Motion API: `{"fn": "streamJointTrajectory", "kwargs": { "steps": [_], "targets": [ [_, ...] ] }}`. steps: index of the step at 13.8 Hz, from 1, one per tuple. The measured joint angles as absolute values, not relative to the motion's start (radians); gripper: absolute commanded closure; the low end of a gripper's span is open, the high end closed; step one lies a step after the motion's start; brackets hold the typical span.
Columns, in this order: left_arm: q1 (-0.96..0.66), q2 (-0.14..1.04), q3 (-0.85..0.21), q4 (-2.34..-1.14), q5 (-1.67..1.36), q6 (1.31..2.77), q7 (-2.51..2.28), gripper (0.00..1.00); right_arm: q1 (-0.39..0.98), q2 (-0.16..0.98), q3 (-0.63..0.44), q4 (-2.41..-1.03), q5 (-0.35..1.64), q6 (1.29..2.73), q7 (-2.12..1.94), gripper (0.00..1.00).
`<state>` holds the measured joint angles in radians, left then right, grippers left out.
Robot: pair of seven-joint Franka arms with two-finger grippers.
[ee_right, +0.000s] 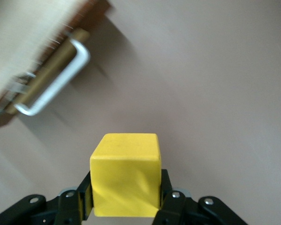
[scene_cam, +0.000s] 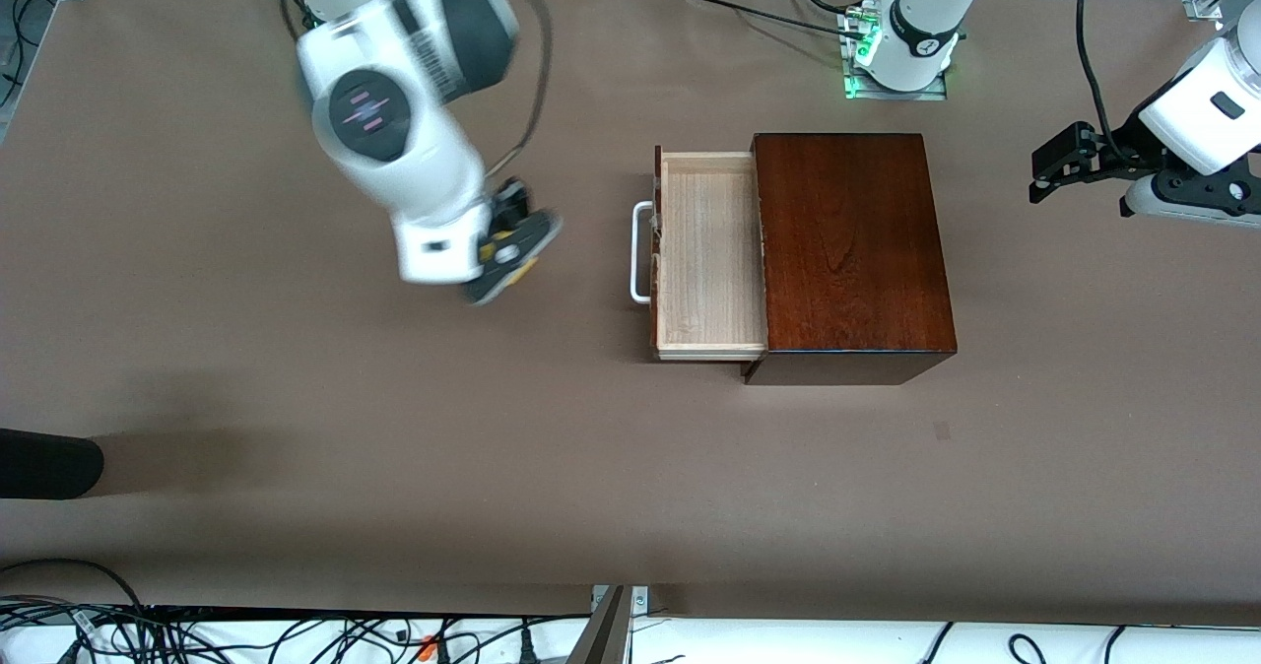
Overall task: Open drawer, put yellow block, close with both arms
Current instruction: 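Carry the yellow cube with the right gripper over the open drawer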
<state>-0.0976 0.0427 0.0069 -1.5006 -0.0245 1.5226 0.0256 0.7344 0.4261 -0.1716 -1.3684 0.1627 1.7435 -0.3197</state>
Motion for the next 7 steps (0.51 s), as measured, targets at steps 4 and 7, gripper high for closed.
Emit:
{"fn": "streamJointTrajectory", "kwargs": {
  "steps": [4,7],
  "targets": [
    [-0.098,0.043,0.007,-1.5,-0.025,1.524,0.026,0.0,0.854,0.491,-0.169,-1.329,0.163,1.837,-0.324,0.73],
    [-0.098,0.043,0.007,-1.5,-0.025,1.524,0.026,0.0,0.873,0.539,-0.124,-1.295,0.162,1.916,-0.374,0.73]
  ]
}}
